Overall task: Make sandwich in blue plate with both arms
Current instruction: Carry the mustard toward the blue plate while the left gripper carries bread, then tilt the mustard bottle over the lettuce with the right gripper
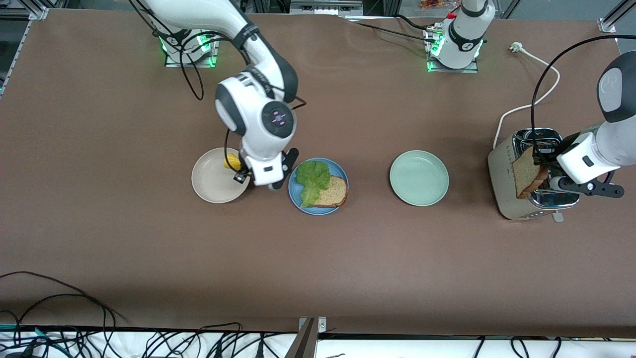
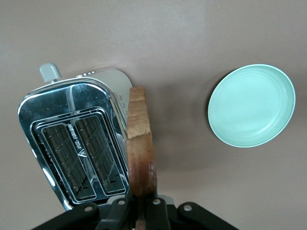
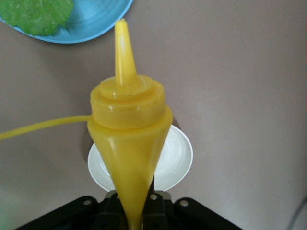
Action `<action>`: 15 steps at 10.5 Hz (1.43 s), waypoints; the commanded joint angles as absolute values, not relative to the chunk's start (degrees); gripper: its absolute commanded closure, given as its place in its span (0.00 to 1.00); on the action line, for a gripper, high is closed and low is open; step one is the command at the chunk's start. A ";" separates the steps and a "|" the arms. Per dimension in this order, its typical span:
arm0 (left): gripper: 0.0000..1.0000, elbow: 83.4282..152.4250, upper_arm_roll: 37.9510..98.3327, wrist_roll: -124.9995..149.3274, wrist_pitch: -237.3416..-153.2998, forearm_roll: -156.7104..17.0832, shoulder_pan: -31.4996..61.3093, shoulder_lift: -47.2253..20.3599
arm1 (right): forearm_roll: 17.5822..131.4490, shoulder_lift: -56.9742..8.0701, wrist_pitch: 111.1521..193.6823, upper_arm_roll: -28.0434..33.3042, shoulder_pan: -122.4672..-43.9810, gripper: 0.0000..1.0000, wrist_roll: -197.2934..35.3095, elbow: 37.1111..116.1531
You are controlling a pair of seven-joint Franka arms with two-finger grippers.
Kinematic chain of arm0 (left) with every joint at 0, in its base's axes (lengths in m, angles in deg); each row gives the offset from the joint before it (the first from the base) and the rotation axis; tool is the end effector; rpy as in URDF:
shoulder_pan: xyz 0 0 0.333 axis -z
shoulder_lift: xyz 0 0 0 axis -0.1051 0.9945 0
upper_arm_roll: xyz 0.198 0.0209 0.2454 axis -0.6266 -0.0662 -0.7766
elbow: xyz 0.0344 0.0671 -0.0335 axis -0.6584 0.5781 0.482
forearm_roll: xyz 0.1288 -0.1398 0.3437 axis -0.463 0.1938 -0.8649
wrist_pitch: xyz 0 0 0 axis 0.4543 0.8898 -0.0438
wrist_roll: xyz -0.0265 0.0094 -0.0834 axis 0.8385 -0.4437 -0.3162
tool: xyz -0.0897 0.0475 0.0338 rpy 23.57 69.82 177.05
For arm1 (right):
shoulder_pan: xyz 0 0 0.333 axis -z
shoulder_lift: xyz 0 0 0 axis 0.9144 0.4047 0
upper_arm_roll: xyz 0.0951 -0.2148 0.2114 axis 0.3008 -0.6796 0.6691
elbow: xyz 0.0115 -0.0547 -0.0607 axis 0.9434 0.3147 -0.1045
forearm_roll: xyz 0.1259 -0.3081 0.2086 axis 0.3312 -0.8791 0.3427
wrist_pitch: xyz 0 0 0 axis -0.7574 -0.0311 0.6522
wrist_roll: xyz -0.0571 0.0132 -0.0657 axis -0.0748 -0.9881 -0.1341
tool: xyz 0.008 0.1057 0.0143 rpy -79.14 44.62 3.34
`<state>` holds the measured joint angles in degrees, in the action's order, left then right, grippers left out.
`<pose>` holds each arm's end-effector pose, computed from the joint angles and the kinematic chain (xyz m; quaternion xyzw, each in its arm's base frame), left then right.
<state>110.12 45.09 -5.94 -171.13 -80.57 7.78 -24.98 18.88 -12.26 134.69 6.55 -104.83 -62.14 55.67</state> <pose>0.6094 0.0315 0.4707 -0.9902 0.0769 0.1159 0.0107 0.5692 0.3982 0.3417 0.8177 0.5345 -0.1164 0.1792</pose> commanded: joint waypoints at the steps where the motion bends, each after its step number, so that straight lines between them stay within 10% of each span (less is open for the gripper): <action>1: 1.00 110.41 45.16 -7.65 -170.18 -82.32 7.44 -26.13 | 7.73 -8.11 133.30 5.79 -110.85 0.91 -64.57 51.26; 15: 1.00 109.88 45.25 -7.73 -170.35 -82.23 7.52 -25.61 | -19.02 -1.33 127.59 5.62 -122.73 0.91 -67.04 51.79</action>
<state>110.16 45.13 -6.74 -170.92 -80.59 7.61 -25.07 -17.58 -2.37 129.37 6.01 -121.81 -67.68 53.46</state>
